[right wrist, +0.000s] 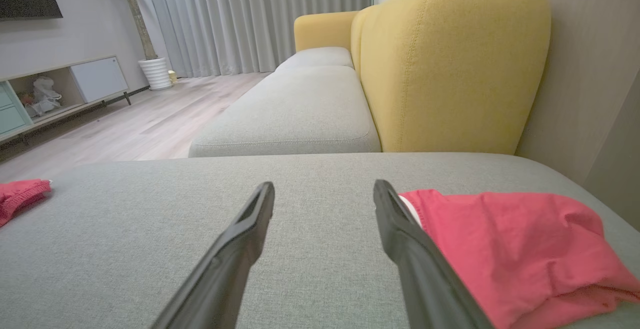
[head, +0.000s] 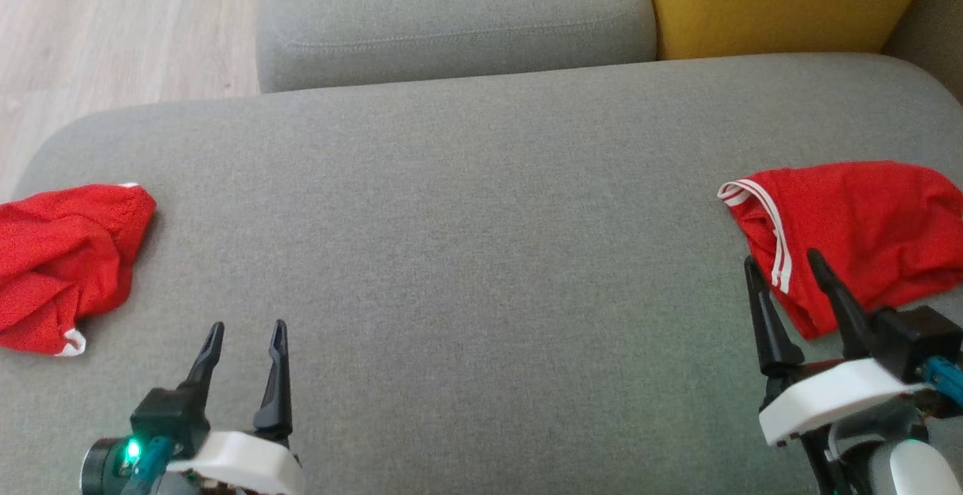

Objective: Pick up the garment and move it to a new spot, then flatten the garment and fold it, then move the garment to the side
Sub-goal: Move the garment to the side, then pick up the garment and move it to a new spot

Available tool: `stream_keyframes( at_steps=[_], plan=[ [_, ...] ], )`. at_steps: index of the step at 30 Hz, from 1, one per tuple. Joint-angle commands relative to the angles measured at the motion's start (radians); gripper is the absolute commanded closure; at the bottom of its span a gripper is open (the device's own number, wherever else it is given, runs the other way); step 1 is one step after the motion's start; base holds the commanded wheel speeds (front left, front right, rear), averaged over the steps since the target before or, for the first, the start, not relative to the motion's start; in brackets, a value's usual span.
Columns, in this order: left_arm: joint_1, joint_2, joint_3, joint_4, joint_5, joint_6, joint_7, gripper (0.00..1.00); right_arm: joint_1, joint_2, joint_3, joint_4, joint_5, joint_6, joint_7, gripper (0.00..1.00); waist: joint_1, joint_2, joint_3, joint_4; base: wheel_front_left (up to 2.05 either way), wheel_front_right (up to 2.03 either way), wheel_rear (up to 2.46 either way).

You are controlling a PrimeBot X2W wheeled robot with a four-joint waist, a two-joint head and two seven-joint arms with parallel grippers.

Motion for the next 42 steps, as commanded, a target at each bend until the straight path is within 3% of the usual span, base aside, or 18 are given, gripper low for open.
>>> stream_keyframes(
  at_steps=[1, 34, 42],
  plan=[
    [-0.034, 0.024, 0.042, -0.035, -0.004, 0.006, 0.001, 0.0, -0.022, -0.001, 0.017, -0.046, -0.009, 0.007, 0.005, 0.0, 0.0001, 0.0, -0.006, 0.002, 0.0, 0.0, 0.0],
    [-0.032, 0.046, 0.034, -0.062, -0.012, 0.024, 0.004, 0.0, 0.02, 0.022, -0.016, -0.101, -0.003, 0.007, 0.023, 0.0, 0.0001, 0.0, -0.011, 0.005, 0.0, 0.0, 0.0],
    [-0.055, 0.05, 0.032, -0.062, -0.011, 0.024, 0.002, 0.0, 0.027, 0.024, -0.024, -0.111, -0.009, 0.007, 0.023, 0.0, 0.0001, 0.0, -0.007, 0.063, 0.0, 0.0, 0.0]
  ],
)
